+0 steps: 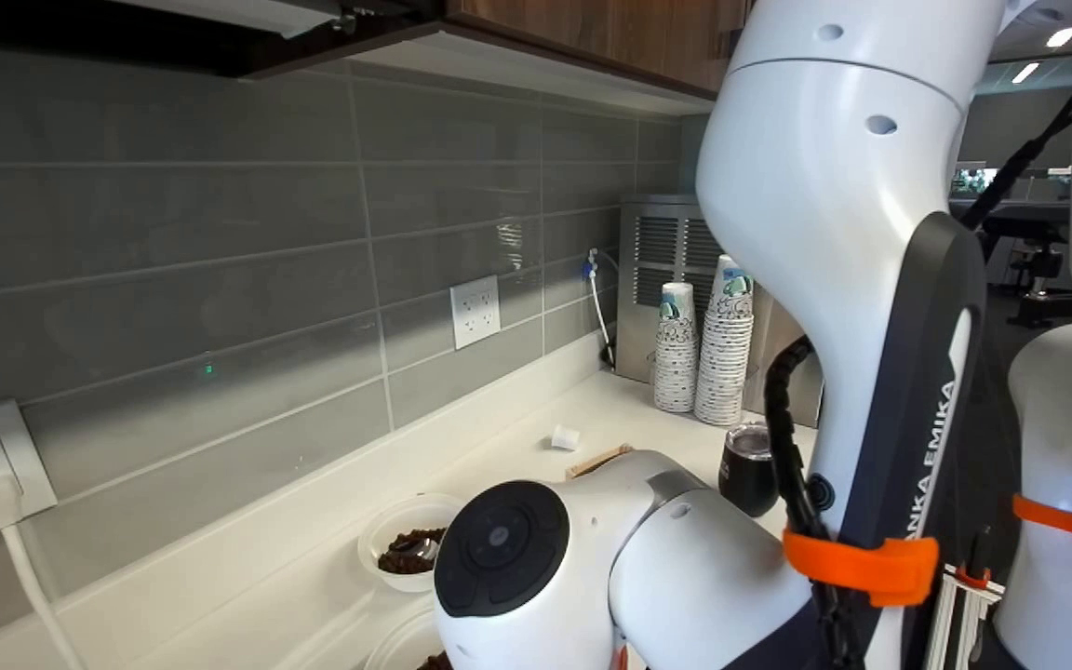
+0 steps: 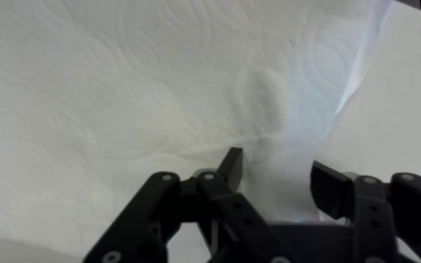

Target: Fold the napkin

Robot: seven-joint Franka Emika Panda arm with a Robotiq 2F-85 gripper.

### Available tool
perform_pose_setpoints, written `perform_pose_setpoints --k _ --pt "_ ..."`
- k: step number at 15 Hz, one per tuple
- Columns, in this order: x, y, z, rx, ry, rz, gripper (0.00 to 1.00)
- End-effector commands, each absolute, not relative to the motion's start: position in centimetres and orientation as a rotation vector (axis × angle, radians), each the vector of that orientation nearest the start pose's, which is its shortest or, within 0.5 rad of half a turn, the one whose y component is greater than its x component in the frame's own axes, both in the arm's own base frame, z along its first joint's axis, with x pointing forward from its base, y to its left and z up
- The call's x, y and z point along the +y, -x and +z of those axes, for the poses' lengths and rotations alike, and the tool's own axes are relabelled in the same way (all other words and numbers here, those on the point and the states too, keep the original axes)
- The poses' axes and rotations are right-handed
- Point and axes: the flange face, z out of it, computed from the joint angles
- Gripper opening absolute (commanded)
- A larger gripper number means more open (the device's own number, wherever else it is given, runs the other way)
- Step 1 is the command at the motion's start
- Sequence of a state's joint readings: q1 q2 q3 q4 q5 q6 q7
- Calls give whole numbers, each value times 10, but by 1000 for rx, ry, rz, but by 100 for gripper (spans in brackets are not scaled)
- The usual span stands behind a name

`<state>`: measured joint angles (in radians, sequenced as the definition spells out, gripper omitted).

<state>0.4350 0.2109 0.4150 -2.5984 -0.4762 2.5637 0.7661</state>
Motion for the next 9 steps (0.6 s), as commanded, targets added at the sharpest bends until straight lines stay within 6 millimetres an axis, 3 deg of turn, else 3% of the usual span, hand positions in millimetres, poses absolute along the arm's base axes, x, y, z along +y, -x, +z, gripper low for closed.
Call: perform_pose_setpoints --k 1,3,9 --pt "325 -264 166 -836 3279 89 5" --pt "323 -269 176 -819 3276 61 0" --pt "320 -278 200 -788 3155 -58 0"
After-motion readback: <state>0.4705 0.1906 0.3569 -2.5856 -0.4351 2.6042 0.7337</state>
